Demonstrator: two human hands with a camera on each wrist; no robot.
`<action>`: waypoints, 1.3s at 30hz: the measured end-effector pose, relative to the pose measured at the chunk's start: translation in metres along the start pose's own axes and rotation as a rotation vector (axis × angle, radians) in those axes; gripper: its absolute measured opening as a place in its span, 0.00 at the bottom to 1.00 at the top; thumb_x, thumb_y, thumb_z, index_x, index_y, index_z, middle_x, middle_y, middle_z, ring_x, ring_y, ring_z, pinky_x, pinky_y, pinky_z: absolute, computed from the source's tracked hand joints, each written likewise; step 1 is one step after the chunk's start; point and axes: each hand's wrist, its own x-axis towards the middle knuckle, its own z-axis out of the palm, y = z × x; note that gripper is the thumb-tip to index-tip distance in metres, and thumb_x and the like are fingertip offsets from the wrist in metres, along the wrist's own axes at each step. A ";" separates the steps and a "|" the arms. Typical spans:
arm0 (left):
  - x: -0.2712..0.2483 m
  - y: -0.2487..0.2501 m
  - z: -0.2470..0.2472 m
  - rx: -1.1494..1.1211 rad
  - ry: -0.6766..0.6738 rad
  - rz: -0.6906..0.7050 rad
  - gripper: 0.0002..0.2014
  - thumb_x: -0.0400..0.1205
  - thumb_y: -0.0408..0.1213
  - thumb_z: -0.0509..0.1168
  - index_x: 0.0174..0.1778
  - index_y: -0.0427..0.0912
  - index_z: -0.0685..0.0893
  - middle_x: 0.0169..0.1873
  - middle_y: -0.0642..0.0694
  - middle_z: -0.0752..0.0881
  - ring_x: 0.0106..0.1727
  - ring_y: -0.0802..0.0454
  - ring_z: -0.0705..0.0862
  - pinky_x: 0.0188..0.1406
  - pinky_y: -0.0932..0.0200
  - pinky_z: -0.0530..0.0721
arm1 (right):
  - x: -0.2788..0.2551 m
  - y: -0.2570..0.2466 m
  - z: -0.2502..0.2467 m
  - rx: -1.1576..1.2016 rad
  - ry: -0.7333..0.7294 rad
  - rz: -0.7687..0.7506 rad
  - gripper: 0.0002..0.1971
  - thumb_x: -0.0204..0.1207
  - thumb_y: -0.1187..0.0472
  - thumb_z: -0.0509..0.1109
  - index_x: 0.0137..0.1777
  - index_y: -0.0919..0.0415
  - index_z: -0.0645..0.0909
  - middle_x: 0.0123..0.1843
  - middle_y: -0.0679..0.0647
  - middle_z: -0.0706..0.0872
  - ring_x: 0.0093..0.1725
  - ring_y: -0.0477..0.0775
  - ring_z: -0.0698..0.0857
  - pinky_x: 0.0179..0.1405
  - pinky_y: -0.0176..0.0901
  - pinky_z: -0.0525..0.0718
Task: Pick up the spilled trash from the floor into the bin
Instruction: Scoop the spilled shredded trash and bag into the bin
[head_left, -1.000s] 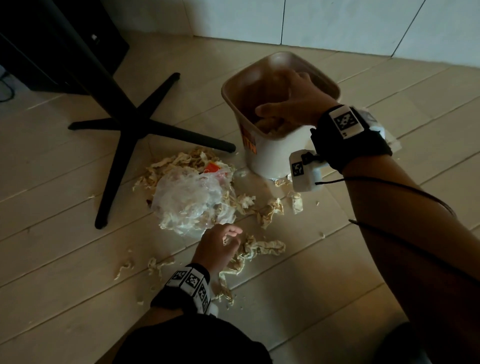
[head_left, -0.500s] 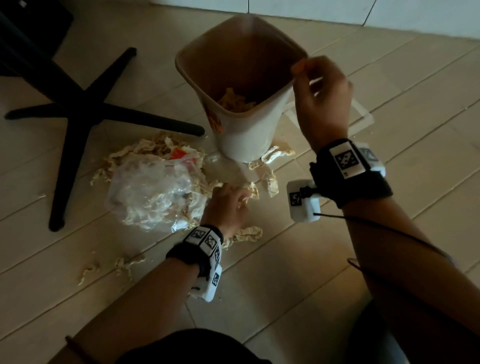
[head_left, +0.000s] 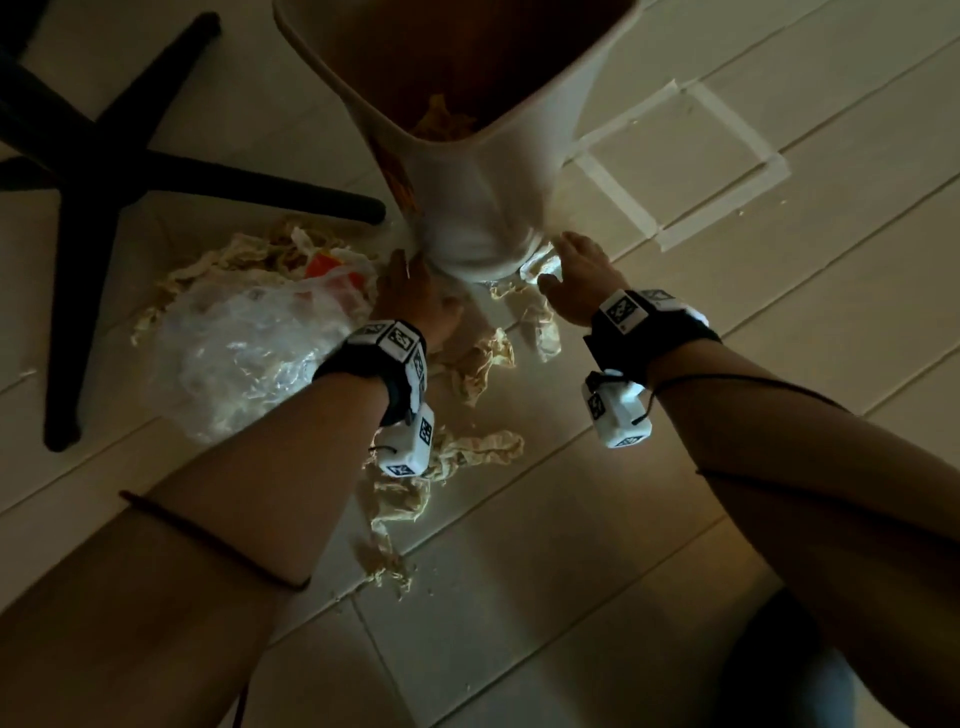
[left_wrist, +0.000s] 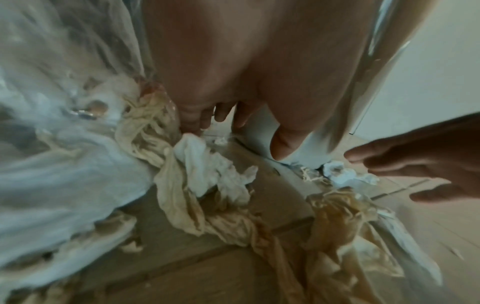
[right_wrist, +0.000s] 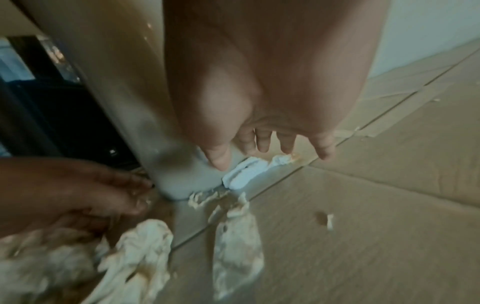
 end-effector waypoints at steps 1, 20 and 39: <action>0.004 -0.001 0.004 -0.002 -0.029 -0.012 0.40 0.80 0.49 0.64 0.85 0.43 0.53 0.85 0.39 0.51 0.84 0.36 0.53 0.81 0.39 0.60 | 0.002 0.001 0.007 -0.055 -0.023 -0.010 0.30 0.84 0.52 0.60 0.85 0.54 0.58 0.87 0.55 0.58 0.86 0.62 0.56 0.81 0.69 0.62; -0.075 0.001 0.053 0.221 -0.068 0.412 0.36 0.72 0.50 0.49 0.81 0.53 0.59 0.76 0.45 0.70 0.72 0.39 0.70 0.69 0.42 0.74 | -0.089 -0.020 0.053 0.359 0.084 -0.092 0.23 0.70 0.65 0.63 0.65 0.58 0.85 0.69 0.57 0.81 0.68 0.58 0.81 0.68 0.47 0.76; -0.129 -0.057 0.046 0.371 0.068 0.508 0.23 0.77 0.47 0.65 0.69 0.55 0.77 0.72 0.45 0.73 0.74 0.34 0.68 0.71 0.37 0.70 | -0.135 -0.050 0.063 0.165 0.017 0.367 0.22 0.76 0.48 0.67 0.70 0.45 0.75 0.74 0.55 0.69 0.76 0.66 0.65 0.72 0.72 0.68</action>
